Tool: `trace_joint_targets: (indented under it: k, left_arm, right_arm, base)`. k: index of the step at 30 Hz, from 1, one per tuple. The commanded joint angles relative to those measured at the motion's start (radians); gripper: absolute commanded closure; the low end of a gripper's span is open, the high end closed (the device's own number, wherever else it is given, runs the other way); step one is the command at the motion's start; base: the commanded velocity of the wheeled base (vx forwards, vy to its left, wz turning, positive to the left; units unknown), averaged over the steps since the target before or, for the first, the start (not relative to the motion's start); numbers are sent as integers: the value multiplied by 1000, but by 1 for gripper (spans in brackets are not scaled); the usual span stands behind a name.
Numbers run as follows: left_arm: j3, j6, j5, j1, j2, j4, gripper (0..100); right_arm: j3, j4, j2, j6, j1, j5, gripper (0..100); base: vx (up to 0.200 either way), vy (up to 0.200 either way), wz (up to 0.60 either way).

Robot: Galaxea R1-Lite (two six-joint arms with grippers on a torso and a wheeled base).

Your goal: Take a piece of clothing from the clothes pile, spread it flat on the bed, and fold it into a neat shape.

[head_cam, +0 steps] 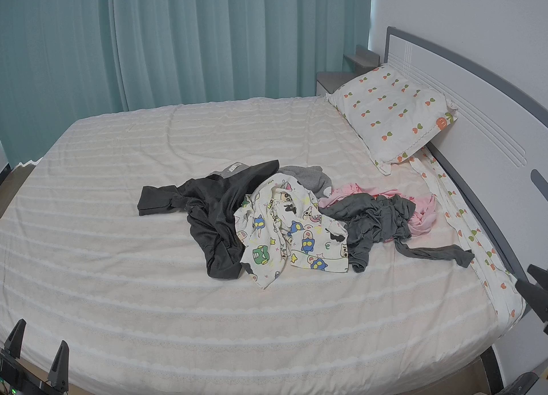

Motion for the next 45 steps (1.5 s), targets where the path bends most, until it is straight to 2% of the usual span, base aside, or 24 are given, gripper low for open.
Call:
trace_joint_targets:
  k: [1, 5, 6, 11, 18, 24, 31, 40, 45]
  left_arm:
    - [16, -1, 0, 1, -9, 0, 0]
    - [16, -1, 0, -1, -9, 0, 0]
    - [16, -1, -1, 1, -9, 0, 0]
    - [16, -1, -1, 1, -9, 0, 0]
    - [16, 3, -1, 1, -7, 0, 0]
    - [16, 1, -1, 1, -7, 0, 0]
    - [16, 1, -1, 1, -7, 0, 0]
    - [16, 1, -1, 1, -7, 0, 0]
    - [16, 1, -1, 1, -7, 0, 0]
  right_arm:
    - [-59, -202, 517, 147, 69, 95, 0]
    - [-68, -209, 566, 172, 67, 131, 0]
    - [-96, -211, 627, 172, 69, 147, 0]
    - [-200, -211, 822, 178, 63, 151, 0]
    - [-337, -308, 1092, 178, 63, 140, 0]
    - [-363, -386, 1214, 187, 63, 138, 0]
    - [-387, -556, 1383, 189, 63, 112, 0]
    - [-490, -579, 1524, 192, 73, 75, 0]
    - [-550, -578, 1573, 218, 81, 74, 0]
  base:
    - [0, 0, 0]
    - [0, 0, 0]
    - [0, 0, 0]
    - [0, 0, 0]
    - [0, 0, 0]
    - [0, 0, 0]
    - [0, 0, 0]
    - [0, 0, 0]
    - [0, 200, 0]
